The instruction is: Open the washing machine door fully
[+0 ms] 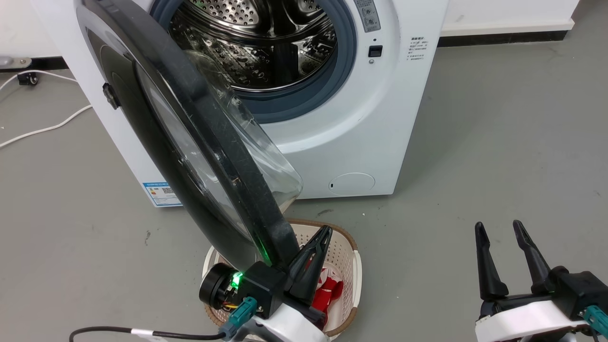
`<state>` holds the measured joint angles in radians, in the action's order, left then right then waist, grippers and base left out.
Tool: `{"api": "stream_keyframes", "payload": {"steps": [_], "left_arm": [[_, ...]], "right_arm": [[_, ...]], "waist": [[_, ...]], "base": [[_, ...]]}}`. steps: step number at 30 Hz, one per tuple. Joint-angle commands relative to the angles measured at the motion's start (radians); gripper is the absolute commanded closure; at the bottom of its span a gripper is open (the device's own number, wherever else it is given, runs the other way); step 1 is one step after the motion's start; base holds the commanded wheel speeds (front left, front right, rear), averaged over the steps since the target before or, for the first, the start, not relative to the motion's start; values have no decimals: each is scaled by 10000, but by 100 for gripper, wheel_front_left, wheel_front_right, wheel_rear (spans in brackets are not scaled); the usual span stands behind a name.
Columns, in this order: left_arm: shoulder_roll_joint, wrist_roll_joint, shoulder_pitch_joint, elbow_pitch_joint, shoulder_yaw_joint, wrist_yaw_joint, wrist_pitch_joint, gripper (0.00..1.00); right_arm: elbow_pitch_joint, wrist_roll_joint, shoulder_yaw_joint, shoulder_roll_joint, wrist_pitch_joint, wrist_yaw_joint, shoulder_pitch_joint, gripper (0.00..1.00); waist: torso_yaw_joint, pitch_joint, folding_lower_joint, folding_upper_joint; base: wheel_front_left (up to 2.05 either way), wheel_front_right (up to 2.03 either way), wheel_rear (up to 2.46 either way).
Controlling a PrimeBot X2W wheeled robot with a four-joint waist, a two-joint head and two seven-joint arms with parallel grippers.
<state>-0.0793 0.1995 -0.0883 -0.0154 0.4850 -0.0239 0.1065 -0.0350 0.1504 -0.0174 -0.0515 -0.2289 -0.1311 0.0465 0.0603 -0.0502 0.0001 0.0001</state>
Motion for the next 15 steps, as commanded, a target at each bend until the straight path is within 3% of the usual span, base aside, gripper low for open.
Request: {"api": "stream_keyframes", "payload": {"steps": [1,8,15], "left_arm": [[-95,33,-136,70,-139,104,41,100],[-261,51,108,-125,-300,284,202,100],[-557,-22,1076,-757,-416,730,353,100]], "right_arm": [[-24,89,8,29,-6,6,-102,0],[-126,168,97,29,42,6,-155,0],[-139,113,107,28,250,6,-76,0]], "waist": [[-12,-9,-1,-1],[-96,-23,-1,-1],[-509,24,-1,-1]], "base": [[0,0,0],[0,0,0],[0,0,0]]}}
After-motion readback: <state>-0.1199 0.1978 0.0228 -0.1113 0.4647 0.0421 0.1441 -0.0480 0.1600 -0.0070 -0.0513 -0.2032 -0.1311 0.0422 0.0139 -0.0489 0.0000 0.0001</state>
